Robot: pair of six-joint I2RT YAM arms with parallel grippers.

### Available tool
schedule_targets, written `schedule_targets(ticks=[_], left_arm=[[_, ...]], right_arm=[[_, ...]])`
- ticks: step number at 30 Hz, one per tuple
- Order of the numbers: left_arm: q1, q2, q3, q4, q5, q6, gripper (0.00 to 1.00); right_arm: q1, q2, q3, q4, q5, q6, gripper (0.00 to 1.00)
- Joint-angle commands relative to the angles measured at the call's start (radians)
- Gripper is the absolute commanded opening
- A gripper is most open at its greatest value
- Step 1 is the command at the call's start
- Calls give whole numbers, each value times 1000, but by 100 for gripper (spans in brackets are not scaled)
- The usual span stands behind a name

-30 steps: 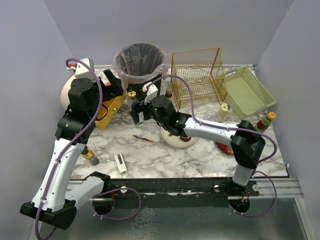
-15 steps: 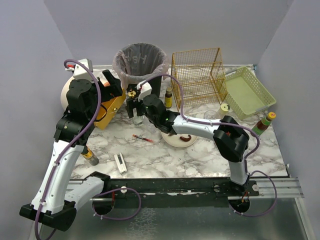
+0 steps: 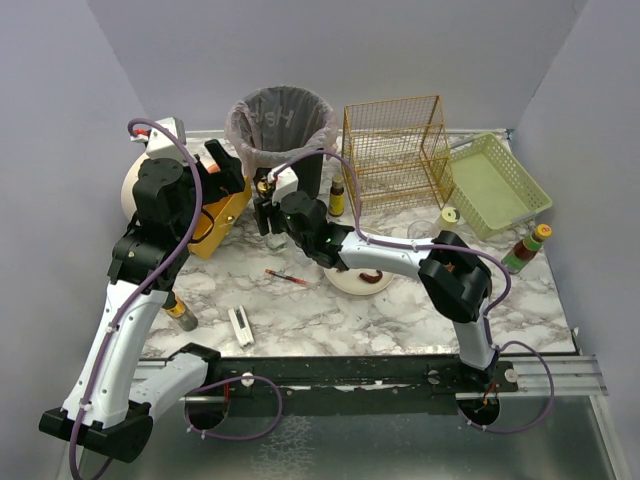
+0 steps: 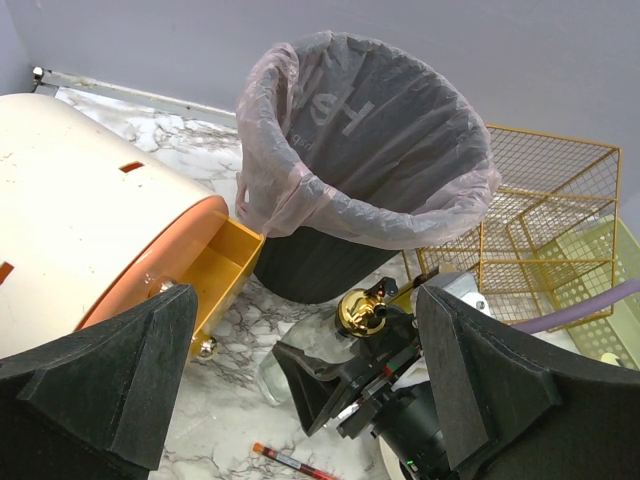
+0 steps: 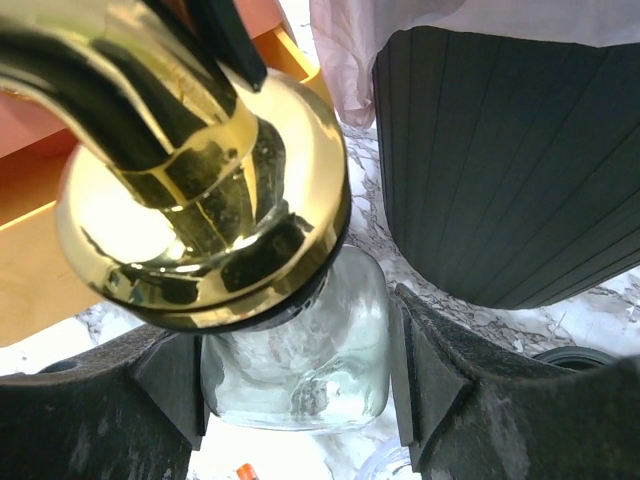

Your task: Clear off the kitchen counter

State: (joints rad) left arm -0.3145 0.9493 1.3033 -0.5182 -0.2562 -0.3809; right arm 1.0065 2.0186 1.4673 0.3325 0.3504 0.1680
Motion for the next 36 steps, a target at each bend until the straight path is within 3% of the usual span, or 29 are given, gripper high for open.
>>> schedule_targets(ticks=[1, 15, 20, 27, 36], left_arm=[[-3, -15, 15, -8, -8, 10, 99], [-2, -63, 9, -25, -118, 52, 99], [-2, -87, 11, -36, -213, 93, 99], [-2, -82, 8, -36, -227, 105, 99], [-3, -57, 12, -33, -198, 87, 99]], right_arm=[[6, -8, 24, 14, -60, -25, 42], [6, -343, -45, 24, -317, 8, 1], [1, -454, -7, -130, -210, -8, 1], [-82, -517, 199, -468, -145, -140, 0], [-397, -448, 424, -751, -167, -148, 0]])
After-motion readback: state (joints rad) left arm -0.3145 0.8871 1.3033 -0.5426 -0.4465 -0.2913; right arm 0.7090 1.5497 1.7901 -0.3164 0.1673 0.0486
